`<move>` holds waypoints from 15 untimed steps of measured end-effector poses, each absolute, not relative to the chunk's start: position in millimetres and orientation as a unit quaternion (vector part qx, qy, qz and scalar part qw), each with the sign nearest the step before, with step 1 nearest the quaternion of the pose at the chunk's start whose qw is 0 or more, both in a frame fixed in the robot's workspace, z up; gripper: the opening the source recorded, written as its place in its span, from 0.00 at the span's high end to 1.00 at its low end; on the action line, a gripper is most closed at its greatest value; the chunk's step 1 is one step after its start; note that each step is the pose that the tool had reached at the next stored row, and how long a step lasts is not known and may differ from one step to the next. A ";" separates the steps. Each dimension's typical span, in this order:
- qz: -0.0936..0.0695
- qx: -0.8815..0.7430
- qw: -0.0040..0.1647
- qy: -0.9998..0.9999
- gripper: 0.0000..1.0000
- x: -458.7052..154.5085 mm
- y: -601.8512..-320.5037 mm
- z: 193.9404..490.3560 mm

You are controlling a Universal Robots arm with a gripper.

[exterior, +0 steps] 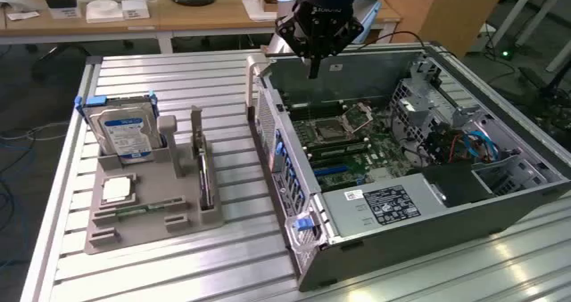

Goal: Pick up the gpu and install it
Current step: 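Reach for the gpu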

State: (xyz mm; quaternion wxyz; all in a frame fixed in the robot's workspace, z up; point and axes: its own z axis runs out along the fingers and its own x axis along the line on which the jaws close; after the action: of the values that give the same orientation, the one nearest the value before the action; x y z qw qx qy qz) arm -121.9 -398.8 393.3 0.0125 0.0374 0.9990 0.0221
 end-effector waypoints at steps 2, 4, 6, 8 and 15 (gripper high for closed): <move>0.022 0.037 0.012 0.999 0.89 -121.9 -398.9 393.3; 0.022 0.037 0.012 0.999 0.89 -122.5 -398.8 393.3; 0.022 0.037 0.012 0.999 0.89 -123.3 -398.8 393.3; 0.022 0.037 0.012 0.999 0.89 -124.6 -398.9 393.2; 0.022 0.037 0.012 0.999 0.89 -133.7 -398.9 392.9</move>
State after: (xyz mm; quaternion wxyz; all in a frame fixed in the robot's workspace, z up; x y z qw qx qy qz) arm -133.7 -398.9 392.9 0.0125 0.0374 0.9990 0.0221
